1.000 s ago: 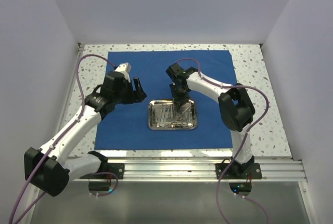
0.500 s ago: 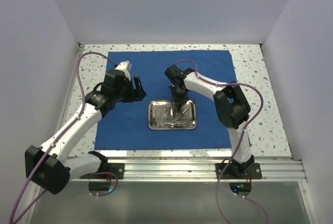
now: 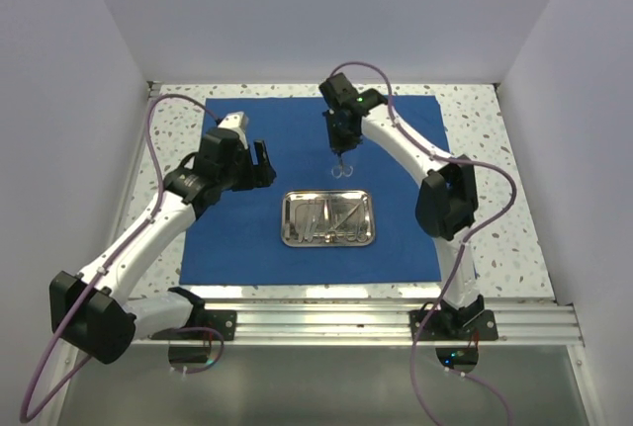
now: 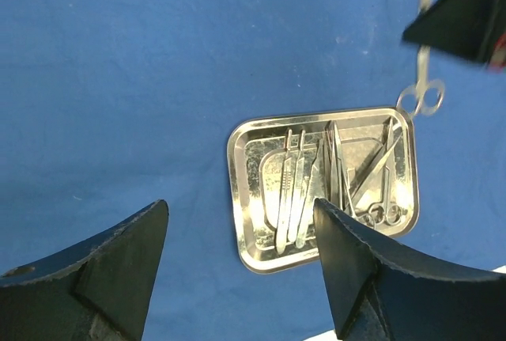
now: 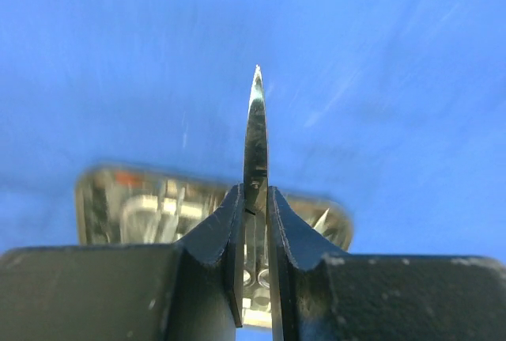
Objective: Open and lay out the surgical kit
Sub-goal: Place the medical item in the surgical kit, then pick up the medical item from the container, then place the medical item in the surgical kit, then pick up the medical item from the container, then place the medical item in the surgical kit.
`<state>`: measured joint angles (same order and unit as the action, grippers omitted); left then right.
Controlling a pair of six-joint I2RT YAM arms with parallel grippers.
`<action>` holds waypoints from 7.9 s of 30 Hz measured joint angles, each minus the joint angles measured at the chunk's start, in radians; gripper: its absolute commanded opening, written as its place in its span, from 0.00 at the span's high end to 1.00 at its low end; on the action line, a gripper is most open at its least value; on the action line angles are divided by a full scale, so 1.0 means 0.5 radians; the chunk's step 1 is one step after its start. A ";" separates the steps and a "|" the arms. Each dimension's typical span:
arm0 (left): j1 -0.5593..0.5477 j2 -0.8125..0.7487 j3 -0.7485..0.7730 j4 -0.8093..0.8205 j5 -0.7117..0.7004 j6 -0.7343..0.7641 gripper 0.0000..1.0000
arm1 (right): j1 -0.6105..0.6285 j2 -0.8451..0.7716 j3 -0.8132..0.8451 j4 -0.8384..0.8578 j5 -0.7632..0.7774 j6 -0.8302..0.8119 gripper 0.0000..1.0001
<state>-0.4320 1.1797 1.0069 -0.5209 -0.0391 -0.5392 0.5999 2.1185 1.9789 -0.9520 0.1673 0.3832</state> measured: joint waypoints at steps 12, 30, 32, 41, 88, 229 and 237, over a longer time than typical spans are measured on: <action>0.000 -0.005 0.047 -0.174 -0.066 -0.050 0.24 | -0.489 0.832 1.067 -0.093 0.052 -0.079 0.98; 0.000 -0.097 0.045 -0.287 -0.086 -0.194 0.25 | -0.455 0.392 0.442 0.117 0.054 -0.057 0.02; 0.000 -0.095 0.040 -0.269 -0.069 -0.193 0.25 | -0.407 0.143 0.190 0.131 0.031 -0.029 0.04; -0.001 -0.089 -0.047 -0.225 0.007 -0.145 0.26 | 0.263 -0.479 -0.848 0.428 -0.222 0.228 0.56; -0.001 -0.276 -0.179 -0.217 0.016 -0.088 0.28 | 0.306 -0.211 -0.628 0.108 -0.094 0.385 1.00; -0.127 2.496 2.434 -0.285 -0.410 0.098 0.30 | -0.254 -1.816 -1.748 -0.261 -0.213 0.176 0.56; -0.146 2.540 2.435 -0.264 -0.356 0.105 0.37 | -0.254 -1.823 -1.792 -0.278 -0.214 0.171 0.57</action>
<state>-0.5049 2.4496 2.2246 -0.6529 -0.2169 -0.4866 0.4728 1.2072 1.0828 -1.0908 0.0605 0.4686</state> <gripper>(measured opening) 0.662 0.436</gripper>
